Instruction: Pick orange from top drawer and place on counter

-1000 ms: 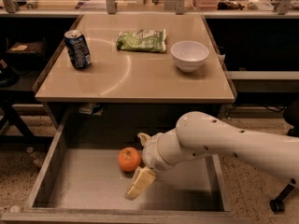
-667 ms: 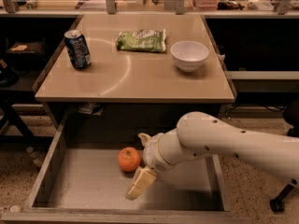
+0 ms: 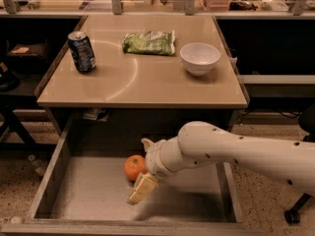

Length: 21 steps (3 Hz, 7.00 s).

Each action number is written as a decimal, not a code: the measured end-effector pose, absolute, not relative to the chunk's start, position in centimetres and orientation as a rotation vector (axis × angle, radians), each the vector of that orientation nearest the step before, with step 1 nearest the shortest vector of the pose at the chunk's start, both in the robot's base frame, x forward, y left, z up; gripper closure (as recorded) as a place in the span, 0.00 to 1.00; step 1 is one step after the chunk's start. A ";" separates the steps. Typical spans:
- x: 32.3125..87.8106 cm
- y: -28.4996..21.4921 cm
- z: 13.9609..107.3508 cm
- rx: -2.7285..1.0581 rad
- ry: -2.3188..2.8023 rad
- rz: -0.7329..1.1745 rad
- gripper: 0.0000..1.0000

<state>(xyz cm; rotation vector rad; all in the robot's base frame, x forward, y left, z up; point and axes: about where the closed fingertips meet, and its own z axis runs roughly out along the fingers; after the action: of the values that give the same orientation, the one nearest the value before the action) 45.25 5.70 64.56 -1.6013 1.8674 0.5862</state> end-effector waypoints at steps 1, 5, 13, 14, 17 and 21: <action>46.6 6.0 63.6 -1.598 1.873 0.564 0.00; 47.4 5.7 61.2 -1.590 1.912 0.552 0.41; 59.3 6.8 84.6 -1.604 1.891 0.362 1.00; 63.3 6.4 84.7 -1.607 1.890 0.361 1.00; 69.3 5.8 83.1 -1.614 1.901 0.398 1.00; 69.3 5.9 83.1 -1.615 1.901 0.398 0.13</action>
Offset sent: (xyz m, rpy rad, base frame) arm 0.0274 -0.0017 -0.0374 -0.0392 0.0013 -0.0413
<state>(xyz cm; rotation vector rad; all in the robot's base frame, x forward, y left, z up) 69.31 5.85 83.08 -1.6146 1.9011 0.3981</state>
